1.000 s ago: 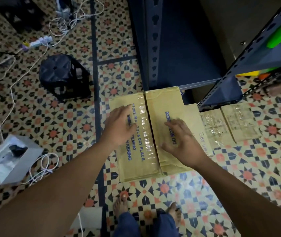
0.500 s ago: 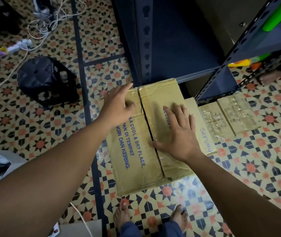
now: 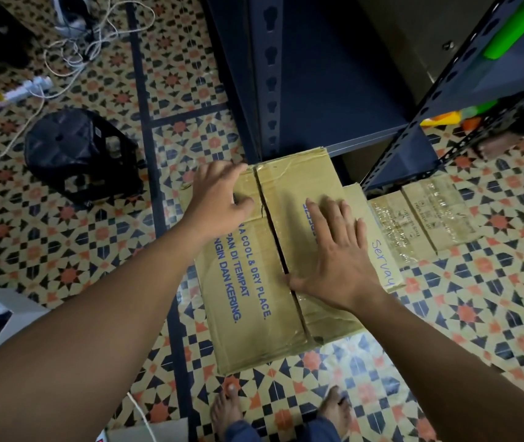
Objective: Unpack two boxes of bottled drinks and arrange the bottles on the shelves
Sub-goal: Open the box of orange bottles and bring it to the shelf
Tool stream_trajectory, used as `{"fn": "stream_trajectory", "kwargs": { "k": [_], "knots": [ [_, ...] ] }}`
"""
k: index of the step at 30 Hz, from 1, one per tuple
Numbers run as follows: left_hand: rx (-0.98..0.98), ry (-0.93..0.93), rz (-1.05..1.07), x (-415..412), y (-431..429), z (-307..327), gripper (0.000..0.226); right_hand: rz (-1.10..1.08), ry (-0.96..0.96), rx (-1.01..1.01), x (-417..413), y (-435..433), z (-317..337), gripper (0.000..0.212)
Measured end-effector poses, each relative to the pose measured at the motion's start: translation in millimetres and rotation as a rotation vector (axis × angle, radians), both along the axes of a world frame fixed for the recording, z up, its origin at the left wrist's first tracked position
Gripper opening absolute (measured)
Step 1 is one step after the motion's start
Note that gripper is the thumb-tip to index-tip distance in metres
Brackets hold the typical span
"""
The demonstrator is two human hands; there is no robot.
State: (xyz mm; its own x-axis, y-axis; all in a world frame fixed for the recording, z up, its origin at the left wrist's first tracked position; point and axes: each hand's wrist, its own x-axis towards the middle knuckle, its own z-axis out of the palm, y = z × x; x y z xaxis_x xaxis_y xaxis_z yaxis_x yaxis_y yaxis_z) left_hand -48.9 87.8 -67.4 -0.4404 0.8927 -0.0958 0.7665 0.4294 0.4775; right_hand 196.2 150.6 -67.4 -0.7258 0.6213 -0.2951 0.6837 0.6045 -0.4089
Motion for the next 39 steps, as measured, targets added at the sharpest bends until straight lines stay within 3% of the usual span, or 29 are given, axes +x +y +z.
{"fn": "stream_trajectory", "kwargs": {
  "k": [7,12,16,23,31,34,39],
  "knots": [
    [-0.051,0.009,0.033,-5.7,6.8,12.0,0.048,-0.048,0.172,-0.139,4.1,-3.9,27.9,0.117],
    [-0.178,0.004,0.019,-3.9,5.3,22.5,0.074,-0.151,0.291,-0.228,20.2,-2.0,55.6,0.110],
    [-0.210,0.013,0.036,-6.6,19.0,18.0,0.074,-0.175,0.364,-0.243,28.7,2.3,57.0,0.099],
    [-0.092,0.072,0.191,2.3,26.1,13.5,0.067,-0.069,0.441,-0.176,33.1,-0.2,57.8,0.063],
    [0.182,-0.044,0.342,22.9,-10.5,71.7,0.029,0.015,0.222,-0.021,40.1,4.4,100.3,0.049],
    [0.174,-0.100,0.326,30.6,-31.1,101.8,0.043,0.006,0.076,0.020,50.1,8.4,115.7,0.059],
    [-0.037,-0.024,0.217,39.0,-66.9,124.1,0.061,0.019,-0.150,0.131,68.1,21.8,128.0,0.080]
  ]
}}
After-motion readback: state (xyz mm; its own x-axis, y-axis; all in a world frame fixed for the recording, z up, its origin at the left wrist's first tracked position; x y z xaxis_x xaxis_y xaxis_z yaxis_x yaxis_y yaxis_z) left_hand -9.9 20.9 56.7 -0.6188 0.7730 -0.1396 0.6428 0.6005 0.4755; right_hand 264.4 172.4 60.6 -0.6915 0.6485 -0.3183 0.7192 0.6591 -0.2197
